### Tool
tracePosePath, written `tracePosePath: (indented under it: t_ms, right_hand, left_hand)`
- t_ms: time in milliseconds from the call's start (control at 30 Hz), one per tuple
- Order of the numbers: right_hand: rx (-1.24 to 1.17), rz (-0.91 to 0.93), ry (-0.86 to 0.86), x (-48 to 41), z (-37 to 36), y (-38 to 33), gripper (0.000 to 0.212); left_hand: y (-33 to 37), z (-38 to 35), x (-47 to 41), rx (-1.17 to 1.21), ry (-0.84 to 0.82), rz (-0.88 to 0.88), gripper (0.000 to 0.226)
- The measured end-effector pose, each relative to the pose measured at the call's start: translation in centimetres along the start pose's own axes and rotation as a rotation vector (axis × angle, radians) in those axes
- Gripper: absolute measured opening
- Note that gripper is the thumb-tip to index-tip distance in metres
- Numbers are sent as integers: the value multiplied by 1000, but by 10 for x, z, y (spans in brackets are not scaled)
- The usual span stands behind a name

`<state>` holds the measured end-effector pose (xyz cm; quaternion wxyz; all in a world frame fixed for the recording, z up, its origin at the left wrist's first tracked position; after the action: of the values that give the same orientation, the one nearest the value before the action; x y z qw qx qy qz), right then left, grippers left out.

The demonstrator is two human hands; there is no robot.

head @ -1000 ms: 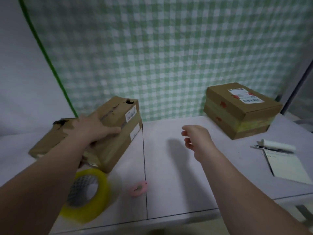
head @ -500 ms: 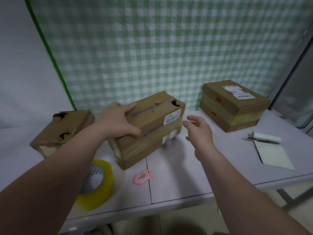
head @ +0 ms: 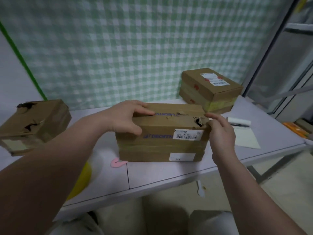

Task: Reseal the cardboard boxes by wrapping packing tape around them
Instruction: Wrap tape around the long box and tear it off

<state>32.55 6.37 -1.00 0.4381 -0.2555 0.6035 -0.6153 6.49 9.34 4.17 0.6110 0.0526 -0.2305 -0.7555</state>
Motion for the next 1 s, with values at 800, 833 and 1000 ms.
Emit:
tracePosePath:
  t_ms: [800, 833, 1000]
  right_hand:
    - [186, 370, -91, 46, -13, -2, 17]
    - [192, 367, -53, 48, -13, -1, 18]
    - [267, 393, -1, 54, -16, -7, 13]
  left_hand:
    - [-81, -65, -13, 155, 281, 544, 24]
    - [-84, -77, -16, 124, 203, 526, 34]
    - [-95, -95, -19, -87, 211, 459, 25]
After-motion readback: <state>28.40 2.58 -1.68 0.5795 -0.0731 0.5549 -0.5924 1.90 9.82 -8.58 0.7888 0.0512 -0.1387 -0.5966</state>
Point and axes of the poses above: each hand's wrist, its own x-axis away from the middle knuckle, its own z-axis out of the back of the hand, y = z × x, the point moved 4 cm from there along -x, towards the middle knuckle, and after that the axes turned 11 degrees about z, right-handed, at the moved point
